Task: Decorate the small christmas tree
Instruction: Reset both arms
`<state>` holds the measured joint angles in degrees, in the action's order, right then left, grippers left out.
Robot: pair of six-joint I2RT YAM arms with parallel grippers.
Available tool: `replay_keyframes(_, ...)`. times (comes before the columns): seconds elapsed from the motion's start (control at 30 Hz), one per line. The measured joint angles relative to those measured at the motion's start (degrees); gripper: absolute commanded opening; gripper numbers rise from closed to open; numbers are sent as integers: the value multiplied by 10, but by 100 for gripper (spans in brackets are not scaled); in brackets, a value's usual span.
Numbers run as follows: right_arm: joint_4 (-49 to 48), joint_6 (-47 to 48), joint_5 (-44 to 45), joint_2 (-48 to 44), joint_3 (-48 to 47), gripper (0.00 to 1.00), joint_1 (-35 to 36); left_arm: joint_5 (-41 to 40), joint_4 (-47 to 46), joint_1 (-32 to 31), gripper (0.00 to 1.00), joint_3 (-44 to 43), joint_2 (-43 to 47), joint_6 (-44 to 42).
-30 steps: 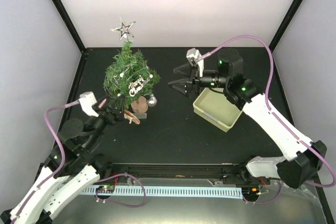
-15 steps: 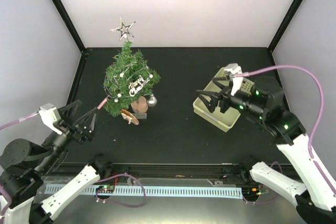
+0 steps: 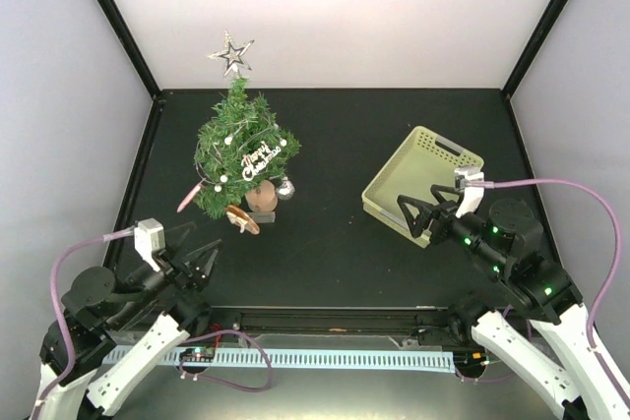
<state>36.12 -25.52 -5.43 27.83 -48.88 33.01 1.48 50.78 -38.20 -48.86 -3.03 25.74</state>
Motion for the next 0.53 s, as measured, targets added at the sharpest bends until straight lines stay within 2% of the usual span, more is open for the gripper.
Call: replay_keyframes(0.53,2,-15,18,-9,-11,100,0,3,-18,0,99,6,3,15)
